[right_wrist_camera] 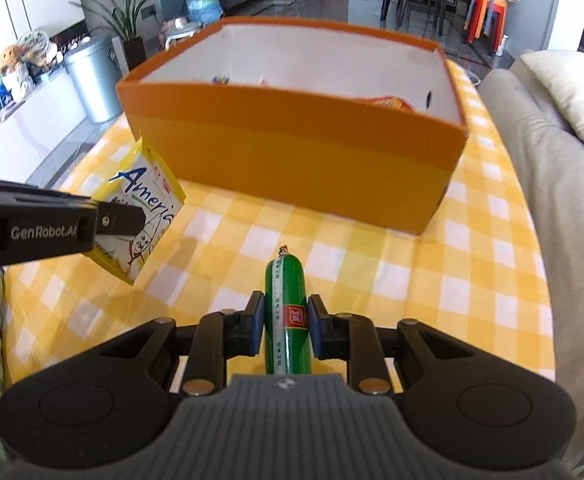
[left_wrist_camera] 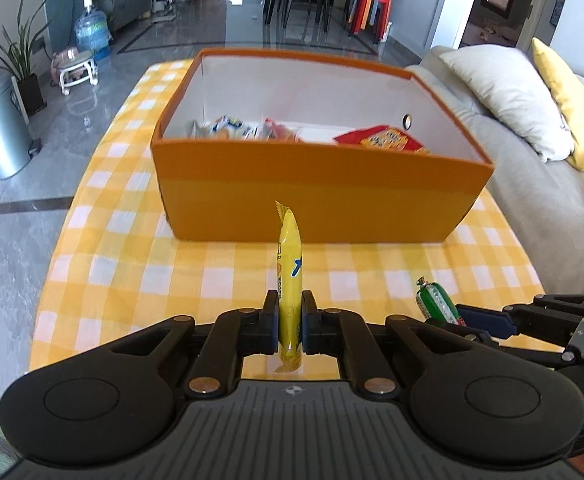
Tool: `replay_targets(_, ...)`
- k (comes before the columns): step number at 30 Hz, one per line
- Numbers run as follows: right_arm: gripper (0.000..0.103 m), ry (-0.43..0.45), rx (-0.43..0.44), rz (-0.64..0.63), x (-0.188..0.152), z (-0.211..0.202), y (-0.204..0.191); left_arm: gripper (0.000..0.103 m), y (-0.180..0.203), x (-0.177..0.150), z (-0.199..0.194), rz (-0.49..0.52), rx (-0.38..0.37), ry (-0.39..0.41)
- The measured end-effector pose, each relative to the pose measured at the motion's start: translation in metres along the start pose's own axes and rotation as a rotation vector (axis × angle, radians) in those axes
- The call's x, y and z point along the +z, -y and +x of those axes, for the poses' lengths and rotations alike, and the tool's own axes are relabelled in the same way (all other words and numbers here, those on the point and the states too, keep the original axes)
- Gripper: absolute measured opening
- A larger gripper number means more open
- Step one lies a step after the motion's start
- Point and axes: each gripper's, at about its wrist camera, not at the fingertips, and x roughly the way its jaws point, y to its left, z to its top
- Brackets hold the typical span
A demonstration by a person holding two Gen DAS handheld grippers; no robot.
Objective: Organize snacks
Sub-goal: 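Carry the yellow pack and green stick over the orange box and lower them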
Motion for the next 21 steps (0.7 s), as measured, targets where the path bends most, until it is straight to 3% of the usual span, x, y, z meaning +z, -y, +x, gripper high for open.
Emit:
replay_targets(10,0.019,0.100,-0.026,-0.027,0.023,-0.034,0.008,0.010,0.012,0.032,-0.024,0.053,0.013,0.088)
replay_targets(21,0.019,0.207,-0.051,-0.074,0.080,-0.059,0.022,0.010,0.027,0.084,-0.032,0.139,0.013,0.177)
